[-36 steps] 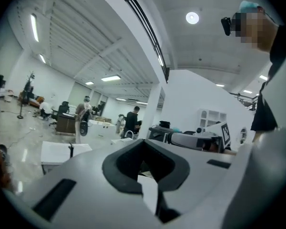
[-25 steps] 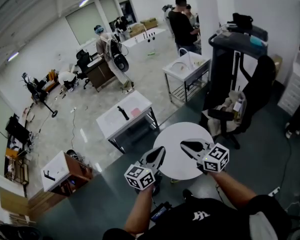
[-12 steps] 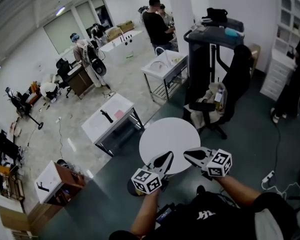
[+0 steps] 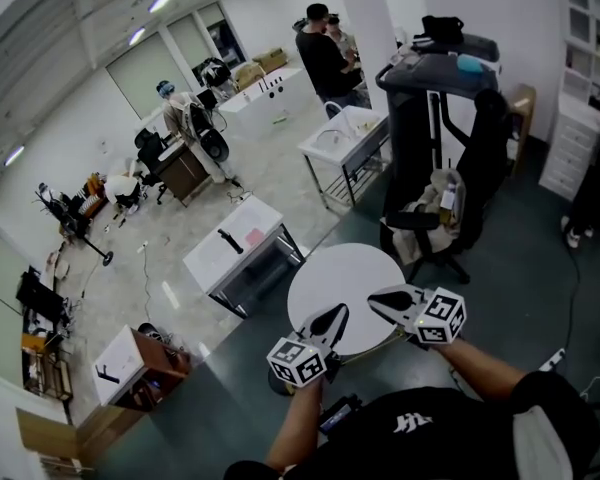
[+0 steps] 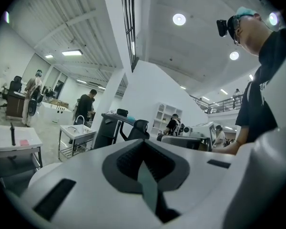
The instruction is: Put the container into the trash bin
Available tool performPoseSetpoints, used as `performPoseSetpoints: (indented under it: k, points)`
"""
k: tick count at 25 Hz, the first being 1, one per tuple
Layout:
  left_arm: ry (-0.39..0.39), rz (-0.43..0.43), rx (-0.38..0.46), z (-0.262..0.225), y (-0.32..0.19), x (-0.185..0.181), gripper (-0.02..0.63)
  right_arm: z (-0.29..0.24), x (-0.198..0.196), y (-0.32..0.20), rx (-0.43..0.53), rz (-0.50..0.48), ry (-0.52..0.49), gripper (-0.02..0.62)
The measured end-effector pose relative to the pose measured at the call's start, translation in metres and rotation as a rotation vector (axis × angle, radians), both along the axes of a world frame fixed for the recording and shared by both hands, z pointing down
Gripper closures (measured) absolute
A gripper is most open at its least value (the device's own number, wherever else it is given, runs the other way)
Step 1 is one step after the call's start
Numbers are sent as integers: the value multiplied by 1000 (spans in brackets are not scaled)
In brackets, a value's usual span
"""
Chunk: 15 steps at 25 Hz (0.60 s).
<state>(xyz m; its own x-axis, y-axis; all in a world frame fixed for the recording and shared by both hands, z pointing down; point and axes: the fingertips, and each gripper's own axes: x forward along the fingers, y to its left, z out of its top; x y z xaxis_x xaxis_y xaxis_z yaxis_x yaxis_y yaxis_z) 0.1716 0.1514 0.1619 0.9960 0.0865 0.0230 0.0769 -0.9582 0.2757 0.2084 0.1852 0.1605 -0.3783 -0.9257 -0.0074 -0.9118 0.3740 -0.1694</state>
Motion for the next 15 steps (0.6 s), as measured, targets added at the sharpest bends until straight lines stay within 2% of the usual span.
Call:
performPoseSetpoints:
  k: [7,15]
  points:
    - [-18,20,9,4,14,24,603,-1,26,8,13,11,-26,560]
    - [-37,0,-25,14,5,20,603,7,23,1,2,2,-17,560]
